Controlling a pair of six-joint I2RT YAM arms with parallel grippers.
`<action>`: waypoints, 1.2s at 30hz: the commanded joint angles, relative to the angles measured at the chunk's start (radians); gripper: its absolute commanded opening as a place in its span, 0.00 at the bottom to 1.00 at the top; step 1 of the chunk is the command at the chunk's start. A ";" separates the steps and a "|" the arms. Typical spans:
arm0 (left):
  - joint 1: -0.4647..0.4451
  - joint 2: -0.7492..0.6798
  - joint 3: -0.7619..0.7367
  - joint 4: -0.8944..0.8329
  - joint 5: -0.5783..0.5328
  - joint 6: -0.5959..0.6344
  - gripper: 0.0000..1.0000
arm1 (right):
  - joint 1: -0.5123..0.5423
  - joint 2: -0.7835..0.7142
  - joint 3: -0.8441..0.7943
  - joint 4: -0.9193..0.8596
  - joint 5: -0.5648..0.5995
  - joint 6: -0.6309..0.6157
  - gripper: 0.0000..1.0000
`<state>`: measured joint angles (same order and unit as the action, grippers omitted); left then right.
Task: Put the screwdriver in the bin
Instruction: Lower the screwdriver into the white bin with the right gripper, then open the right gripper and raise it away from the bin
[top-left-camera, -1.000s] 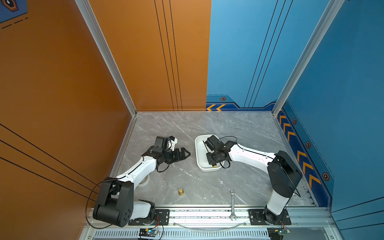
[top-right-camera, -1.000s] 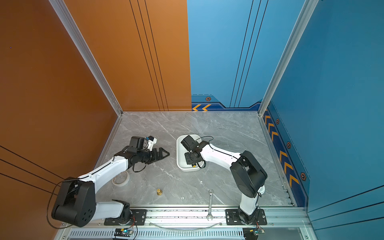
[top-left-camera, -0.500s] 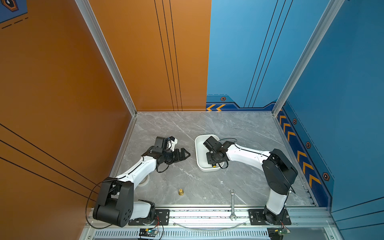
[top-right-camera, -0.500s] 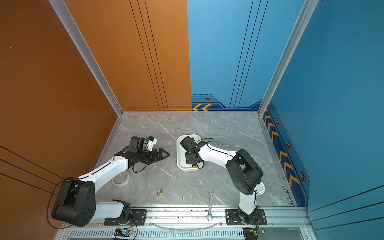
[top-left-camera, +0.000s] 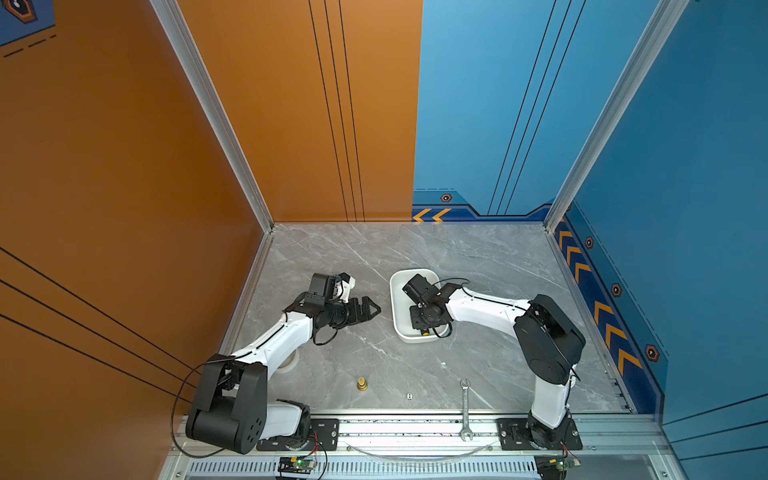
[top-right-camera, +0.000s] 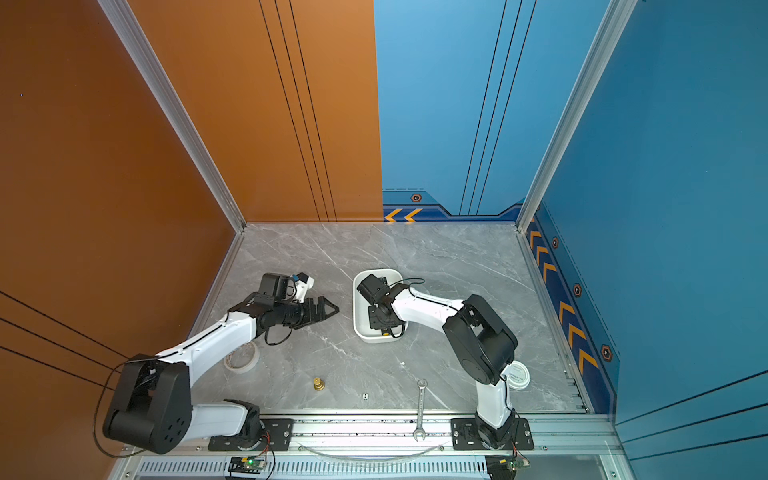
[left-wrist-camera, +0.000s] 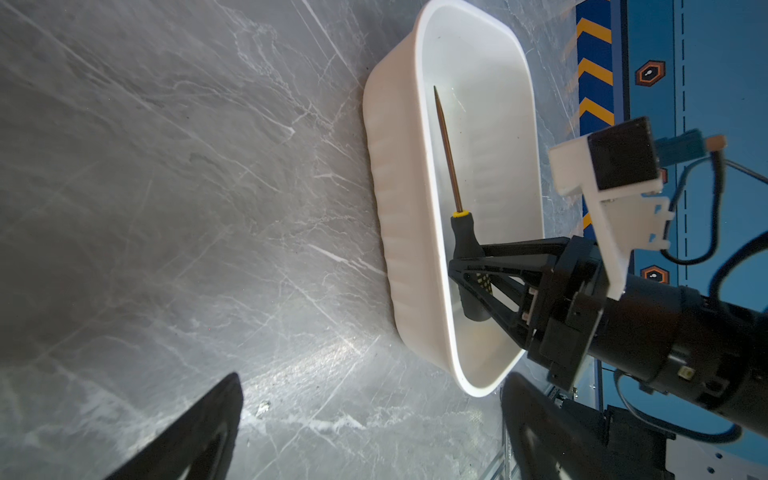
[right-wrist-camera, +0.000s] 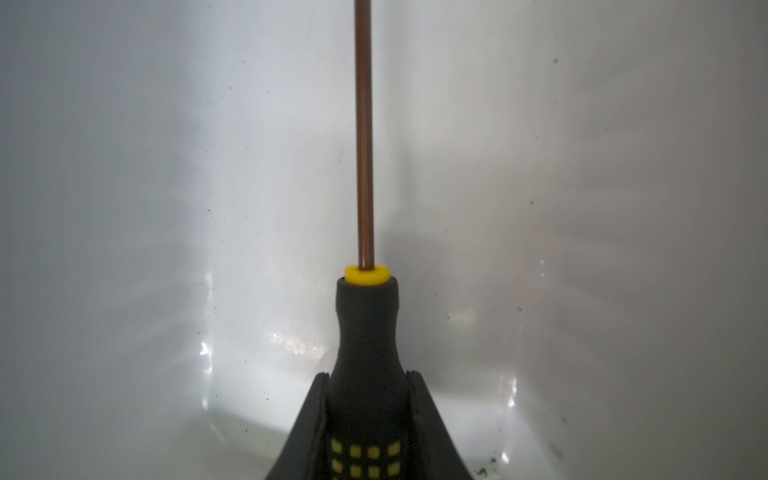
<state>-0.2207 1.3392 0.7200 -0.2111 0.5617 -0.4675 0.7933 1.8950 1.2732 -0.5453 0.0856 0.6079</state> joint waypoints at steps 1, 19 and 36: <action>0.009 -0.009 -0.004 -0.027 -0.003 0.026 0.98 | 0.006 0.011 0.028 0.006 0.047 0.021 0.03; 0.008 0.003 0.002 -0.029 -0.005 0.033 0.98 | 0.007 0.039 0.036 0.021 0.026 0.012 0.37; 0.009 -0.083 0.026 -0.035 -0.122 0.050 0.98 | 0.009 -0.188 0.024 0.001 0.039 -0.121 0.60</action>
<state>-0.2207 1.2945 0.7204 -0.2230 0.4988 -0.4511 0.7979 1.7977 1.2877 -0.5312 0.0952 0.5385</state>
